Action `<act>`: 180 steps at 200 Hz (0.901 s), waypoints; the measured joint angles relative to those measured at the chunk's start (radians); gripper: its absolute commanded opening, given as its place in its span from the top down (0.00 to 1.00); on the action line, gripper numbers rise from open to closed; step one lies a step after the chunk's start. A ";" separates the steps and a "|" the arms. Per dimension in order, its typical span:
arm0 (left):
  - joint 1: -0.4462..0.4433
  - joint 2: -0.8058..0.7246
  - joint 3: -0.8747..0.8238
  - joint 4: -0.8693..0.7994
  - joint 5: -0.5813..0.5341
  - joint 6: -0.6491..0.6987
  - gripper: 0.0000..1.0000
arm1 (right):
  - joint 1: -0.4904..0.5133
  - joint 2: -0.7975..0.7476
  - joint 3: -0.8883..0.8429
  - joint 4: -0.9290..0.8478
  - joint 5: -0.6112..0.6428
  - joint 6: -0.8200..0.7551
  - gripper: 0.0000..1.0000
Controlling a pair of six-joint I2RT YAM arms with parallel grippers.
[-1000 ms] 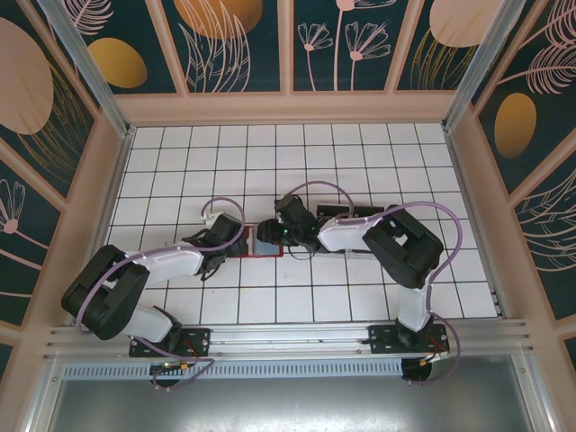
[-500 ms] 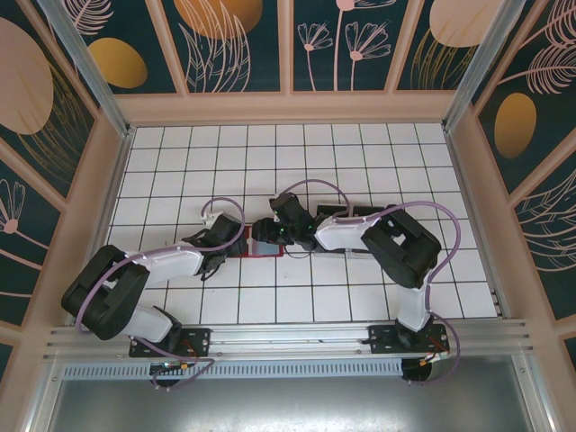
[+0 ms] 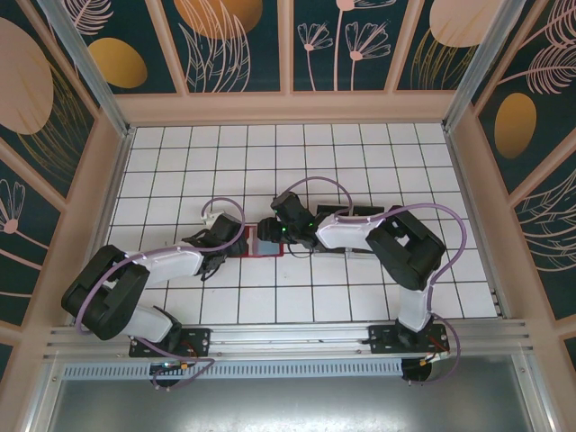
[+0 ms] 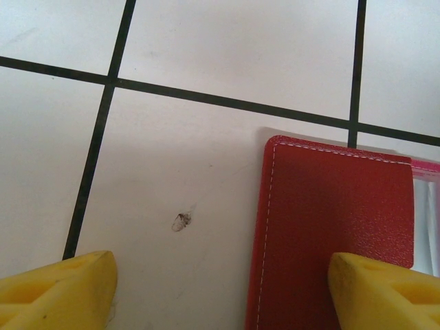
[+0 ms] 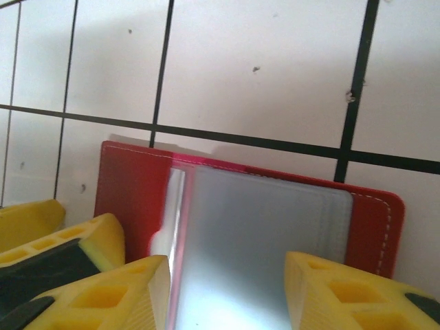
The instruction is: Put the credit cards into the card holder
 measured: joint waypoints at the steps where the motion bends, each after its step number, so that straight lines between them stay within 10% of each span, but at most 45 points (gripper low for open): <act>1: 0.000 0.000 0.000 0.000 0.000 0.000 0.20 | 0.000 0.000 0.000 -0.002 0.001 0.000 0.52; 180: 0.000 0.000 -0.006 0.014 0.001 0.007 0.21 | 0.002 0.032 0.013 0.013 -0.017 0.002 0.52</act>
